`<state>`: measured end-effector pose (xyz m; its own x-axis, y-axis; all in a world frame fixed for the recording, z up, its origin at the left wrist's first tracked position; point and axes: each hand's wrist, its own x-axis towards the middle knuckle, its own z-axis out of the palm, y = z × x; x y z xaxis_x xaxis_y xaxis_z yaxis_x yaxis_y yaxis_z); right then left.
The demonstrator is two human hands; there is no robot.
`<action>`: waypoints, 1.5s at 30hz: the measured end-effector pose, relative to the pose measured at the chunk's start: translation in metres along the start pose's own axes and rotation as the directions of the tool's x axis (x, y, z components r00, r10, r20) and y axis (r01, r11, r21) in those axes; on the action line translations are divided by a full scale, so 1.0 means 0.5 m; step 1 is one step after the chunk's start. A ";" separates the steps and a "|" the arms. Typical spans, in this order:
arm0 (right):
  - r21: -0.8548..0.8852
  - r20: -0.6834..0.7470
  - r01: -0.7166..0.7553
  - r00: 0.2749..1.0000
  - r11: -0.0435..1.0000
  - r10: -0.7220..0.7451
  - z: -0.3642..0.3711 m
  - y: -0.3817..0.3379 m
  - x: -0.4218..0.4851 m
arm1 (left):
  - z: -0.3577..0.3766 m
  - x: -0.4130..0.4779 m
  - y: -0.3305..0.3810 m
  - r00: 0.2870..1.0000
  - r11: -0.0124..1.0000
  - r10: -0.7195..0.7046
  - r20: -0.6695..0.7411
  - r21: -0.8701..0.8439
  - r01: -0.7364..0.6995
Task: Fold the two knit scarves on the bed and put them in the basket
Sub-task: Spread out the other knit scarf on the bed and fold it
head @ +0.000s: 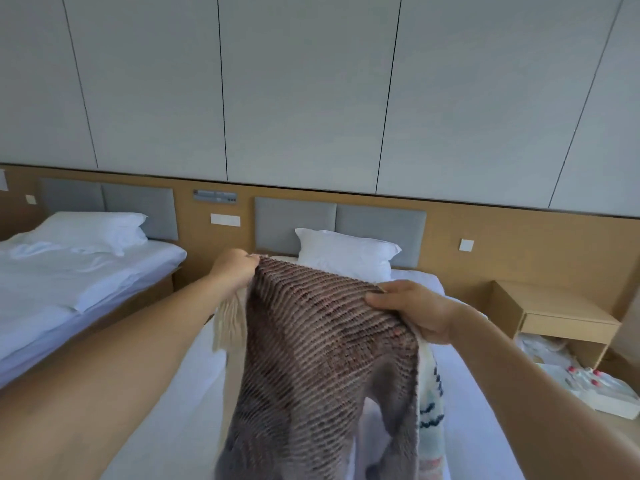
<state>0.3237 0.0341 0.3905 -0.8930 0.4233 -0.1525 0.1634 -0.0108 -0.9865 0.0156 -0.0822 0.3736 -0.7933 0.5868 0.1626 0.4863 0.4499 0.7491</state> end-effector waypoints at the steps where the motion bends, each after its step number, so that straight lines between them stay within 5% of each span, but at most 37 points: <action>1: 0.043 -0.007 0.042 0.999 0.998 -0.042 0.001 -0.021 -0.001 | 0.005 0.002 0.003 1.000 1.000 -0.001 0.015 0.014 0.000; 3: 0.019 -0.155 0.107 0.983 0.994 -0.103 0.010 -0.040 0.009 | 0.009 -0.001 0.012 0.999 0.999 -0.001 0.044 0.053 -0.002; 5: -0.220 -0.332 0.076 0.931 0.972 -0.148 0.013 -0.023 0.025 | 0.014 -0.005 0.006 0.996 0.996 -0.044 0.077 0.081 0.038; 7: -0.355 -0.351 0.023 0.924 0.935 -0.156 0.016 0.016 0.038 | 0.018 -0.027 -0.005 0.986 0.990 -0.101 0.136 0.115 0.085; 12: -0.353 -0.344 -0.036 0.934 0.935 -0.094 0.064 0.078 0.055 | 0.062 -0.093 0.003 0.942 0.996 -0.087 0.325 0.038 0.079; 17: -0.378 -0.354 0.018 0.921 0.926 -0.163 0.093 0.075 0.070 | 0.087 -0.148 0.069 0.713 0.939 0.146 0.685 -0.322 0.118; 21: -0.341 -0.324 0.111 0.918 0.934 -0.227 0.095 0.054 0.065 | 0.086 -0.159 0.089 0.524 0.903 0.266 0.809 -0.400 0.157; 28: -0.328 -0.455 0.077 0.861 0.941 -0.229 0.060 0.074 0.049 | 0.085 -0.148 0.136 0.683 0.969 0.240 0.690 -0.214 -0.124; 34: -0.493 -0.549 -0.164 0.820 0.854 -0.159 0.019 0.141 0.029 | 0.036 -0.113 0.215 0.812 0.971 0.210 0.545 -0.212 -0.109; 38: -0.326 -0.570 -0.190 0.821 0.926 -0.032 -0.027 0.188 0.005 | 0.007 -0.082 0.241 0.885 0.954 0.167 0.434 -0.297 -0.035; 45: 0.208 -0.257 0.036 0.966 0.977 0.019 -0.032 0.154 -0.040 | 0.075 -0.051 0.166 0.980 0.994 0.066 0.186 -0.095 -0.048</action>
<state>0.3609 0.0391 0.3187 -0.7522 0.6414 -0.1510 0.0405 -0.1838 -0.9821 0.0902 -0.0345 0.4076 -0.6775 0.7301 0.0890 0.4871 0.3548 0.7980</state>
